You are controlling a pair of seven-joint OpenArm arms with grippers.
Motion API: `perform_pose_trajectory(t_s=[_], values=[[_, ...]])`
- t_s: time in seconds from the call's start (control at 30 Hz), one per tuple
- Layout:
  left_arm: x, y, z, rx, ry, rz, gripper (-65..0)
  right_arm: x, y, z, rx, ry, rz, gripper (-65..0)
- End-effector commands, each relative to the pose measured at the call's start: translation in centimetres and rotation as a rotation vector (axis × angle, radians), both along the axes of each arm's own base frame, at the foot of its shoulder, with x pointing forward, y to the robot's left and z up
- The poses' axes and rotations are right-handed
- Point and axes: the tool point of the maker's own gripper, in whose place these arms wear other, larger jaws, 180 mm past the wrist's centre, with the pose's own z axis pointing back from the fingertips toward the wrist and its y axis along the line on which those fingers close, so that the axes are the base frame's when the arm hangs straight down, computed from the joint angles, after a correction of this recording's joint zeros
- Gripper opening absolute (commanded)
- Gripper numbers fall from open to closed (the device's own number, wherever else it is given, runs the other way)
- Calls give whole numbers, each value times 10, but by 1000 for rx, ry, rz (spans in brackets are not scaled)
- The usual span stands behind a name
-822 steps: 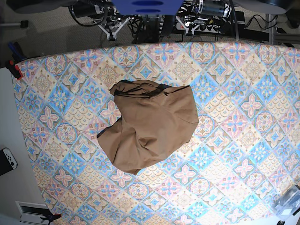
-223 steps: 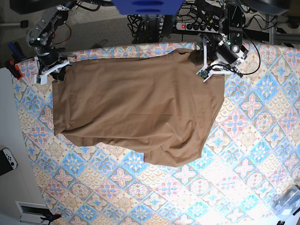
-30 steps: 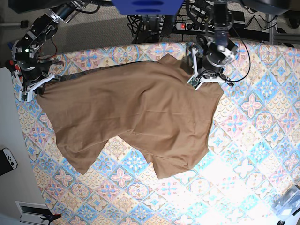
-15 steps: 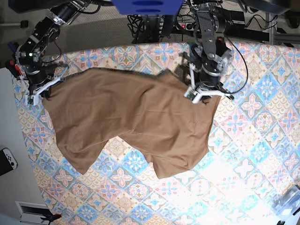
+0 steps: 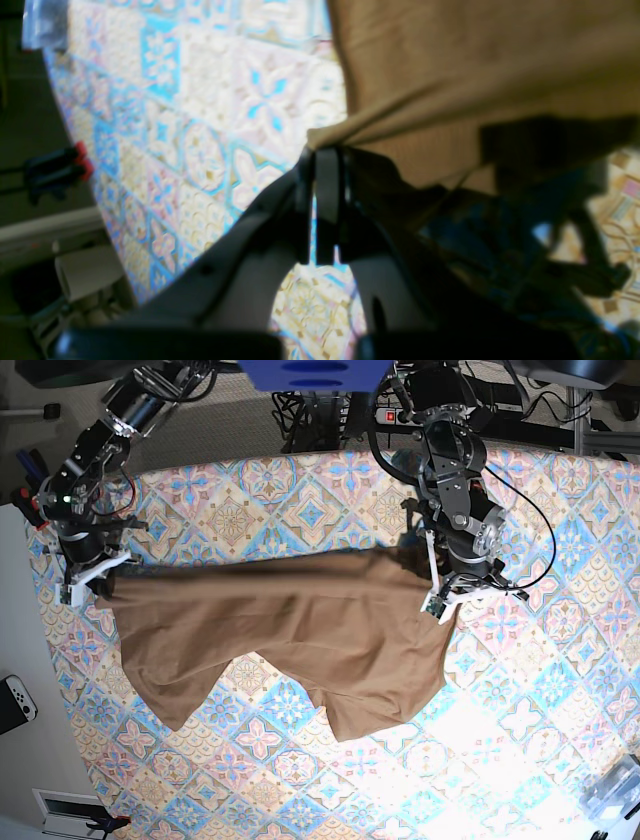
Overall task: Layout the t-shirt on the table in an organized manner, then fold the t-shirt properly
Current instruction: 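Pull the held shirt edge toward the shirt's middle with both grippers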
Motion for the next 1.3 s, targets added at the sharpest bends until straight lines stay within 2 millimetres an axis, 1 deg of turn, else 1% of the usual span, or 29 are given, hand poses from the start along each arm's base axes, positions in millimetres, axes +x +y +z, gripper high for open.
perform_pose_trajectory(t_s=[0.0, 0.07, 0.17, 0.27, 0.3, 0.33, 0.37, 0.5, 0.6, 0.63, 0.7, 0.73, 0.83, 0.87, 0.97, 1.0, 1.13, 1.2, 1.27], values=[[7, 3, 10, 17, -33, 5, -650, 3, -7, 9, -16, -27, -4, -650], [6, 7, 6, 31, -9, 11, -650, 2, -6, 2, -3, -13, -6, -650], [16, 8, 7, 35, -9, 15, -650, -2, -5, -10, 23, 15, -10, -650], [20, 9, 6, 33, -8, 16, -650, -5, -4, -22, 46, 40, -13, -650], [20, 9, 6, 33, -8, 16, -650, -5, -6, -23, 44, 45, -12, -650], [20, 8, 7, 33, -8, 13, -650, -1, -10, -18, 32, 35, -12, -650], [20, 7, 7, 33, -8, 12, -650, 5, -11, -12, 26, 21, -6, -650], [23, 7, 9, 33, -16, 11, -650, 34, -1, 7, 20, -37, 33, -650], [28, 9, 14, 33, -31, 17, -650, 41, -1, 13, 18, -57, 36, -650], [28, 8, 12, 32, -26, 15, -650, 42, -1, 14, 18, -60, 36, -650], [28, 8, 8, 31, -14, 14, -650, 43, 0, 13, 21, -58, 38, -650], [28, 8, 6, 29, -8, 13, -650, 42, 0, 9, 30, -49, 37, -650], [28, 10, 5, 42, -2, 7, -650, 37, 3, -12, 72, -1, 32, -650], [27, 12, 3, 44, 3, 8, -650, 41, 2, -13, 80, -2, 30, -650], [34, 13, 7, 44, -9, 10, -650, 61, -1, -2, 94, -66, 26, -650], [35, 13, 8, 45, -12, 10, -650, 64, -2, 0, 96, -81, 24, -650], [36, 19, 8, 61, -11, 9, -650, 65, -2, -3, 107, -100, 19, -650], [36, 17, 1, 56, 11, 4, -650, 66, -1, -4, 112, -97, 19, -650], [39, 15, -7, 49, 35, -1, -650, 64, -1, -10, 124, -84, 17, -650]])
